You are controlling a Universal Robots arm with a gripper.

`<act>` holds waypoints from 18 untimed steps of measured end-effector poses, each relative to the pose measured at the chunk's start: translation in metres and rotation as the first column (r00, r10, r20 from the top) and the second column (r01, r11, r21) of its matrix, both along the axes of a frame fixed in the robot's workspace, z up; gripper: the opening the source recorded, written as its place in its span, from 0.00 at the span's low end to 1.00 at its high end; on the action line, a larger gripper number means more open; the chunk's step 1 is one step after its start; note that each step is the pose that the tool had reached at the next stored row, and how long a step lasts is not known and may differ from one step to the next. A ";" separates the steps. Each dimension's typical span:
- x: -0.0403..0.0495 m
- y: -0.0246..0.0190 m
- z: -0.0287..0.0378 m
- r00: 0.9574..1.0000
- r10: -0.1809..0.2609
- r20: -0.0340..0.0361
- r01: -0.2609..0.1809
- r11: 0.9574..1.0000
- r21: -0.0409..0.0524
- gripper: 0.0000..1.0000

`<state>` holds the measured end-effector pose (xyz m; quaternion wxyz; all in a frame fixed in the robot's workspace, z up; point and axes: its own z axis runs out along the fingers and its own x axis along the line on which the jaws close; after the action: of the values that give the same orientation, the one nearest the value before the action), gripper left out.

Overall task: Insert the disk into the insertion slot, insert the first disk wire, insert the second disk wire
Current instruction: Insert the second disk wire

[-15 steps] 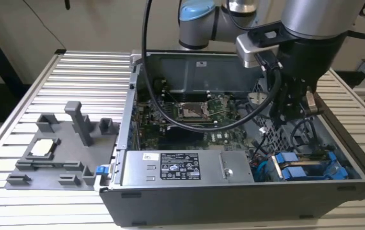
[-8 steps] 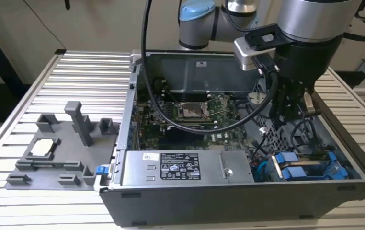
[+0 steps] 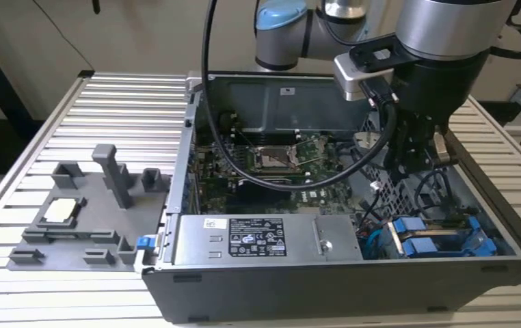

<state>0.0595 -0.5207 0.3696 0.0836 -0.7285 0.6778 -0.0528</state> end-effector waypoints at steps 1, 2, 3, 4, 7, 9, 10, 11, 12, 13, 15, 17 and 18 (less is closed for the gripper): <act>0.0000 0.0000 0.0000 1.000 0.000 0.000 0.000 1.000 0.000 0.25; 0.0000 0.0000 0.0000 1.000 0.000 0.000 0.000 1.000 0.000 0.25; 0.0000 0.0000 0.0000 1.000 0.000 0.000 0.000 1.000 0.000 0.18; 0.0000 0.0000 0.0000 1.000 0.000 0.000 0.000 1.000 0.000 0.18; 0.0000 0.0000 -0.0001 1.000 0.000 0.000 0.000 1.000 0.000 0.18; 0.0000 0.0000 -0.0001 1.000 0.000 0.000 0.000 1.000 0.000 0.18; 0.0000 0.0000 -0.0001 1.000 0.000 0.000 0.000 1.000 0.000 0.18; 0.0000 0.0002 -0.0003 1.000 0.000 0.000 0.000 1.000 0.000 0.18; 0.0000 0.0003 -0.0003 1.000 0.000 0.000 0.000 1.000 0.000 0.18; 0.0000 0.0004 -0.0002 1.000 0.000 0.000 0.000 1.000 0.000 0.18; 0.0000 0.0006 -0.0002 1.000 0.000 0.000 0.000 1.000 0.000 0.20; 0.0000 0.0008 -0.0001 1.000 0.000 0.000 0.000 1.000 0.000 0.20; -0.0001 0.0011 -0.0001 1.000 0.000 0.000 0.000 1.000 0.000 0.26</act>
<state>0.0594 -0.5196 0.3695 0.0834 -0.7286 0.6778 -0.0529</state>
